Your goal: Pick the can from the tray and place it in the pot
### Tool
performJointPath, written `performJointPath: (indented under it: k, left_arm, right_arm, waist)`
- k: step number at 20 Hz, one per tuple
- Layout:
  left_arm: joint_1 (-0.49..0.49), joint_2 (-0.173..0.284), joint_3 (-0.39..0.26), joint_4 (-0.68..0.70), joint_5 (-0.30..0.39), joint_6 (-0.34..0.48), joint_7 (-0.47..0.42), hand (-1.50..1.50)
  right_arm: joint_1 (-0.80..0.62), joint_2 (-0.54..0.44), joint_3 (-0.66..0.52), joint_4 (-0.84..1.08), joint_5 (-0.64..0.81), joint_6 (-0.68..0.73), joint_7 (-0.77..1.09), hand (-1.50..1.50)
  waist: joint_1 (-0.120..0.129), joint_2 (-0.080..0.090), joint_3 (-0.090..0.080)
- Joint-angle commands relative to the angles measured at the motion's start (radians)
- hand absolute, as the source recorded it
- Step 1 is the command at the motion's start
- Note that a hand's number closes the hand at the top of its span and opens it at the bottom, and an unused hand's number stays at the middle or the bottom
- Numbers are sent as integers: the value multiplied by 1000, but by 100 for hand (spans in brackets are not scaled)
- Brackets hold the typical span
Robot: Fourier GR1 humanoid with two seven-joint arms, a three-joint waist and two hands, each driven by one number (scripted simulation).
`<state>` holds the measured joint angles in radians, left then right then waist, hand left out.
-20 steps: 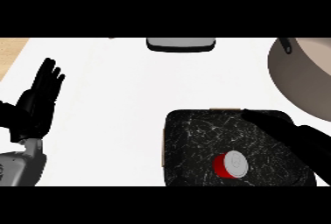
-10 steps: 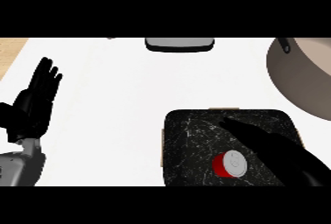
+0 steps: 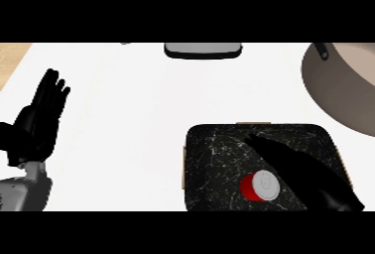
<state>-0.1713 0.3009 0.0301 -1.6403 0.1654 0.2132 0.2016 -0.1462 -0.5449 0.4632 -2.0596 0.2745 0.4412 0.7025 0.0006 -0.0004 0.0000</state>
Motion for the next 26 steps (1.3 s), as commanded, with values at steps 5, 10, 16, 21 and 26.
performJointPath:
  k: [5,10,16,21,26]
  left_arm:
    - [-75,-35,26,55,-35,-4,6,0]
    - [4,-43,9,-116,-47,1,124,0]
    - [-69,-25,72,63,-28,-67,28,0]
    - [-98,-30,107,119,-28,-94,-10,0]
    - [-11,-55,88,-19,-38,-92,42,0]
  right_arm:
    - [-82,144,-21,168,105,52,-44,-150]
    - [104,103,-14,121,229,15,-151,-150]
    - [66,77,21,141,264,99,-277,150]
    - [32,153,23,244,375,50,-363,150]
    - [84,118,-54,197,366,99,-430,150]
  waist:
    - [3,2,0]
    - [0,-1,0]
    - [-6,1,0]
    - [-2,1,0]
    - [-2,0,0]
